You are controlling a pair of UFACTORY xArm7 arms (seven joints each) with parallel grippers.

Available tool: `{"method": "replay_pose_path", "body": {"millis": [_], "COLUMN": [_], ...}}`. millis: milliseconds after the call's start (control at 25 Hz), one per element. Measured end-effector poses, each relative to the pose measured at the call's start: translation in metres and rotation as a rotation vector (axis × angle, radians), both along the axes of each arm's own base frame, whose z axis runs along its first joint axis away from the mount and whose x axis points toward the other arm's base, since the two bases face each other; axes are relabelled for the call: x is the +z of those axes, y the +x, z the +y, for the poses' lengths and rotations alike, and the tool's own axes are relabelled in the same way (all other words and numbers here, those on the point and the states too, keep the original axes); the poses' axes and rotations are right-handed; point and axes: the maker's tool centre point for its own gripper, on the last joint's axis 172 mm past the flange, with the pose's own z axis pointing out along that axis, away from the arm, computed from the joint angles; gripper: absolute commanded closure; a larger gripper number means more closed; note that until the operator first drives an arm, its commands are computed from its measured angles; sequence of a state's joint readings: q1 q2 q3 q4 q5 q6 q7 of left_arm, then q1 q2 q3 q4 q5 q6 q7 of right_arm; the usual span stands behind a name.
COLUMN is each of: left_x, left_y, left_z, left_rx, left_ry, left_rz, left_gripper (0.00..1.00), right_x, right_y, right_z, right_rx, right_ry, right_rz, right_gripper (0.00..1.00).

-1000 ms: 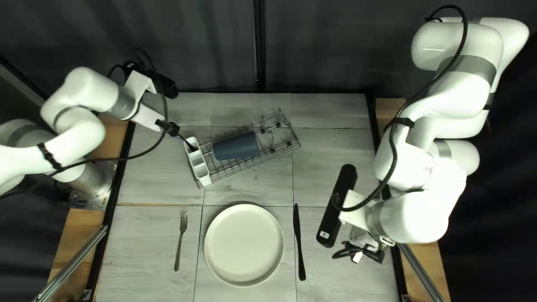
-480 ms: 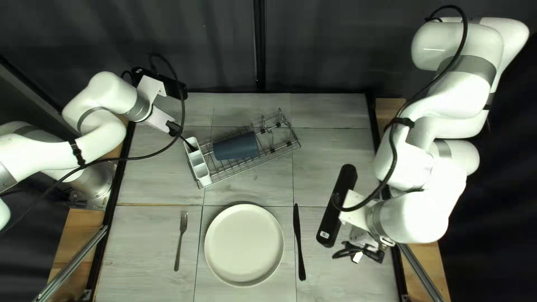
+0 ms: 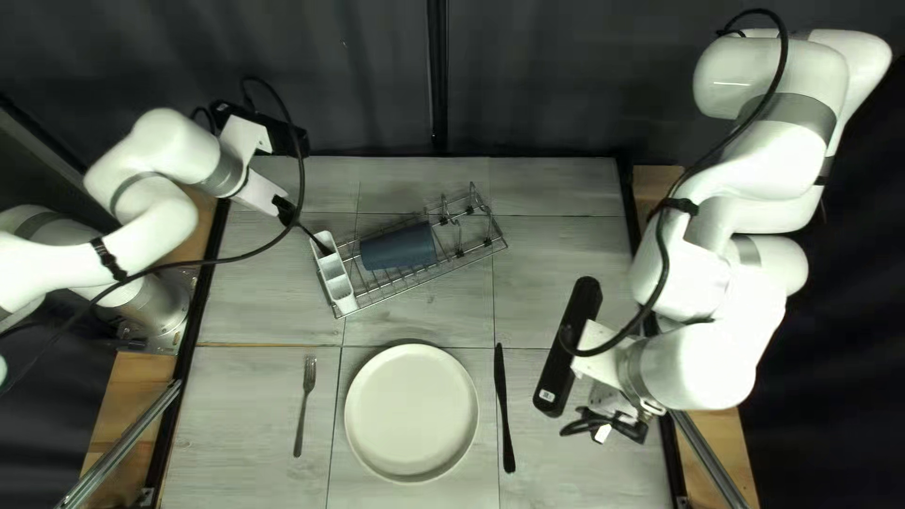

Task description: Pick up and place plate onto table. Place down one fork to the left of the plate. Place spoon and knife to the right of the plate. Place cup above the knife and spoon

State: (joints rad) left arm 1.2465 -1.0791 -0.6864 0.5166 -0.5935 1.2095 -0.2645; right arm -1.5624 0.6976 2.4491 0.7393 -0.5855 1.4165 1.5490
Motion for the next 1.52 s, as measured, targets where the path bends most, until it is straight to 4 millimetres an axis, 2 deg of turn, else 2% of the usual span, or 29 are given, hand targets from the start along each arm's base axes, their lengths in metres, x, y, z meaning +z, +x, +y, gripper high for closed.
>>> {"method": "replay_pose_path", "body": {"millis": [280,400,520,840,1200,1320,1520], "left_x": [0.067,0.082,0.082,0.065,0.061,0.065,0.065], "left_y": [0.01,0.025,0.05,0.125,0.184,0.195,0.197], "left_z": [-0.01,-0.018,-0.03,-0.071,-0.115,-0.127,-0.129], "left_rx": [-0.042,-0.101,-0.183,-0.402,-0.504,-0.545,-0.551], "left_ry": [-0.034,-0.088,-0.158,-0.329,-0.449,-0.468,-0.472], "left_rz": [-0.008,-0.031,-0.058,-0.126,-0.199,-0.195,-0.194], "left_gripper": [1.0,1.0,1.0,1.0,1.0,1.0,1.0], "right_x": [0.0,0.0,0.0,0.0,0.0,0.0,0.0], "right_y": [0.0,0.0,0.0,0.0,0.0,0.0,0.0], "right_z": [0.0,0.0,0.0,0.0,0.0,0.0,0.0], "right_rx": [0.0,0.0,0.0,0.0,0.0,0.0,0.0], "right_ry": [0.0,0.0,0.0,0.0,0.0,0.0,0.0], "right_rz": [0.0,0.0,0.0,0.0,0.0,0.0,0.0], "right_gripper": [0.0,0.0,0.0,0.0,0.0,0.0,0.0]}}
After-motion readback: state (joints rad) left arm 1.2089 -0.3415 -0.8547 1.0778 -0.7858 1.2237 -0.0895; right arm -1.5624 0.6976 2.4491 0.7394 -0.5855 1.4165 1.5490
